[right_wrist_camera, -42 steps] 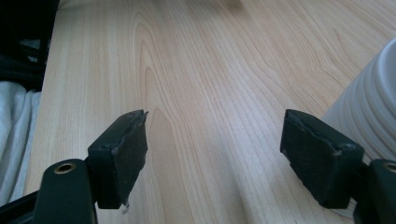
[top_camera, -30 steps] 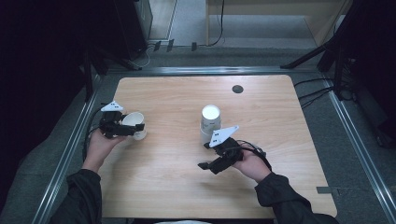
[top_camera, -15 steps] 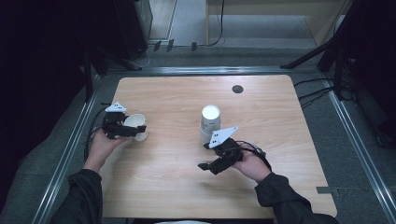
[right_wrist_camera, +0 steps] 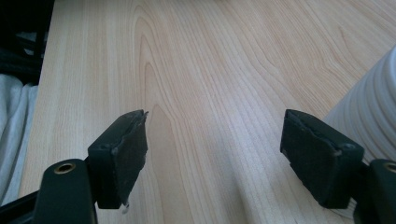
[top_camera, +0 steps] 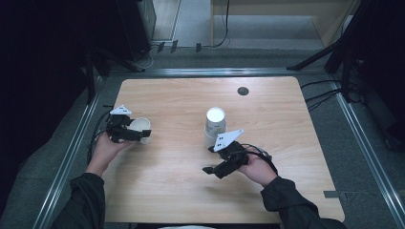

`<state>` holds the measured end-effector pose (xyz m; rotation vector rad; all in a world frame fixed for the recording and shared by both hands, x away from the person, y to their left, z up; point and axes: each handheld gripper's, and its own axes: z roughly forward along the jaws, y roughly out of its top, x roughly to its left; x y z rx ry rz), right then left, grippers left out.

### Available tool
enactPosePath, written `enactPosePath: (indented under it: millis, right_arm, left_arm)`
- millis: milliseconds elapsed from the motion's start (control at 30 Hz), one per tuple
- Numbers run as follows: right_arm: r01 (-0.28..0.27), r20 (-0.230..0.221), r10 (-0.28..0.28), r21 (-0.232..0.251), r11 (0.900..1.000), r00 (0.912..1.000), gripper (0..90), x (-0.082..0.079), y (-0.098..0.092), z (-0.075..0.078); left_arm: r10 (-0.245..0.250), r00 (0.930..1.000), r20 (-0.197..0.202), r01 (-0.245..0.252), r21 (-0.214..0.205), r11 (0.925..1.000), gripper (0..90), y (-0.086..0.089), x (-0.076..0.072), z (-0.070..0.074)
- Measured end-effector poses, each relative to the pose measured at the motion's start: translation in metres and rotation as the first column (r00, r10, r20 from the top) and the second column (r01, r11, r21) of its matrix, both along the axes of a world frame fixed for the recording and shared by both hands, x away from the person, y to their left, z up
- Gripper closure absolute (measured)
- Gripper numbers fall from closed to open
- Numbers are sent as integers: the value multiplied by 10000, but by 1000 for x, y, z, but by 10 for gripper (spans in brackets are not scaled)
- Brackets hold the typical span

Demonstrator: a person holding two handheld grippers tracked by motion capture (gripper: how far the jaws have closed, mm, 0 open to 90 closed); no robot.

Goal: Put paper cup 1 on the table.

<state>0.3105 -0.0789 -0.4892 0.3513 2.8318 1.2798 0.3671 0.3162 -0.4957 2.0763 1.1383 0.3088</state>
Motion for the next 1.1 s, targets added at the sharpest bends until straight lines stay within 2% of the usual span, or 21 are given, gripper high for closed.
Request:
enactPosePath:
  millis: [200,433,500,600,700,767,833,1100]
  right_arm:
    - [4,26,-4,35,10000,10000,230,0,-1,1]
    - [57,80,-58,132,9999,10000,227,2,-5,3]
    - [-5,6,5,176,9998,10000,214,3,-7,4]
    - [46,-156,-46,-17,10000,9999,199,3,-10,3]
    - [209,-624,-212,-69,9998,9978,176,4,-11,6]
    - [23,-489,-27,-77,10000,9988,158,6,-13,9]
    - [330,-343,-331,-44,9994,9989,162,7,-15,11]
    - [664,-632,-640,380,9971,9960,161,13,-31,24]
  left_arm:
    - [-61,10000,-4,61,-206,9998,130,3,-2,7]
    - [-14,9998,211,20,-314,9995,129,7,-8,22]
    - [-44,9994,331,53,-290,9996,130,6,-10,27]
    - [-133,9991,391,148,-371,9992,130,4,-14,33]
    - [-149,9988,471,169,-425,9990,130,1,-16,40]
    - [-295,9980,557,318,-400,9987,130,-2,-18,45]
    - [-430,9969,654,451,-304,9985,130,-6,-20,49]
    - [-911,9938,633,933,-339,9951,132,-21,-27,58]
